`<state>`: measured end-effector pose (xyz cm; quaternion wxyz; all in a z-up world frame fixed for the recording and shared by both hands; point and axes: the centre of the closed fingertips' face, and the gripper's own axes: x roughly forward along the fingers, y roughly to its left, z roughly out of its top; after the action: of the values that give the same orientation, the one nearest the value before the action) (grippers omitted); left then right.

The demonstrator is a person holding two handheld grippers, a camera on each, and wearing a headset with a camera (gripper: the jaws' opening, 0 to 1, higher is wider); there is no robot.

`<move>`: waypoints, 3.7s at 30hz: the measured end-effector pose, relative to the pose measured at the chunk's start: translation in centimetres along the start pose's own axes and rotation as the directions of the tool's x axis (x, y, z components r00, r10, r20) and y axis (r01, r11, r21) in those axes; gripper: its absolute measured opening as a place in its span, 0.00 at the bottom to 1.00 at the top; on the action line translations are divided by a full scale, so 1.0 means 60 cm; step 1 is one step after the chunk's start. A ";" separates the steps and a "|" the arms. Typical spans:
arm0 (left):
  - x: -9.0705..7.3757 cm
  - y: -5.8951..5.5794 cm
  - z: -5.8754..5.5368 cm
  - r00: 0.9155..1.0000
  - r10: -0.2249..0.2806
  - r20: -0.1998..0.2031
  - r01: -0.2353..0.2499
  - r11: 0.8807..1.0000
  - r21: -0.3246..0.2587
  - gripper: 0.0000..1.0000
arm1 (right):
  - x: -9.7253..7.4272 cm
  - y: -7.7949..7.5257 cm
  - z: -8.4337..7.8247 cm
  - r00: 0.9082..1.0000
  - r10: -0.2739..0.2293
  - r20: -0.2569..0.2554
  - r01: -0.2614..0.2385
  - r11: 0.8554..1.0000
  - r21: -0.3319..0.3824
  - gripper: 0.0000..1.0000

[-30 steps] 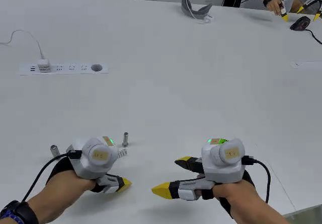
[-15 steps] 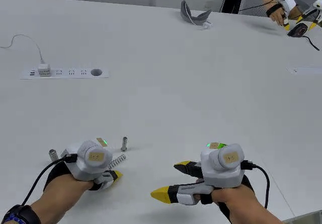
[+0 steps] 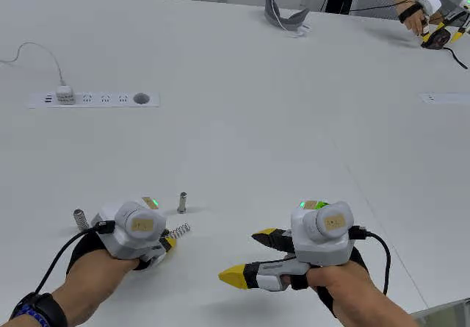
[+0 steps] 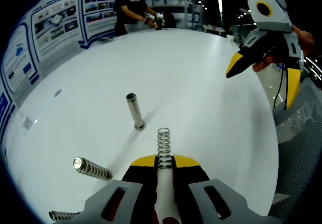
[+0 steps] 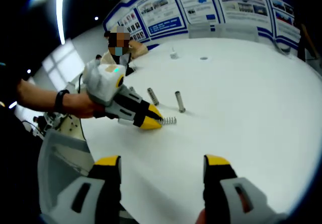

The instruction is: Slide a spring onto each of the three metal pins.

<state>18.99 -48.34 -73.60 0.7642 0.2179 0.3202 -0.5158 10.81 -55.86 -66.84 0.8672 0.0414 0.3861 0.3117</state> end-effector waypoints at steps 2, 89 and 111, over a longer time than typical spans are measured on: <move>-0.001 -0.002 0.000 1.000 -0.011 0.000 0.011 1.000 -0.007 0.11 | 0.000 0.000 0.000 1.000 -0.001 -0.002 0.001 1.000 -0.002 0.68; -0.215 -0.105 -0.030 0.990 -0.060 0.128 0.070 0.994 -0.078 0.10 | 0.090 0.193 0.057 0.943 0.333 0.010 -0.334 0.941 0.049 0.43; -0.214 -0.099 -0.006 0.988 -0.073 0.137 0.074 0.997 -0.005 0.10 | 0.089 0.191 0.076 0.936 0.345 0.064 -0.351 0.929 0.115 0.27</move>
<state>10.04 -42.02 -64.70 0.7658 0.1661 0.2777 -0.5557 10.87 -42.83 -63.55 0.8020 0.1698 0.3729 0.4348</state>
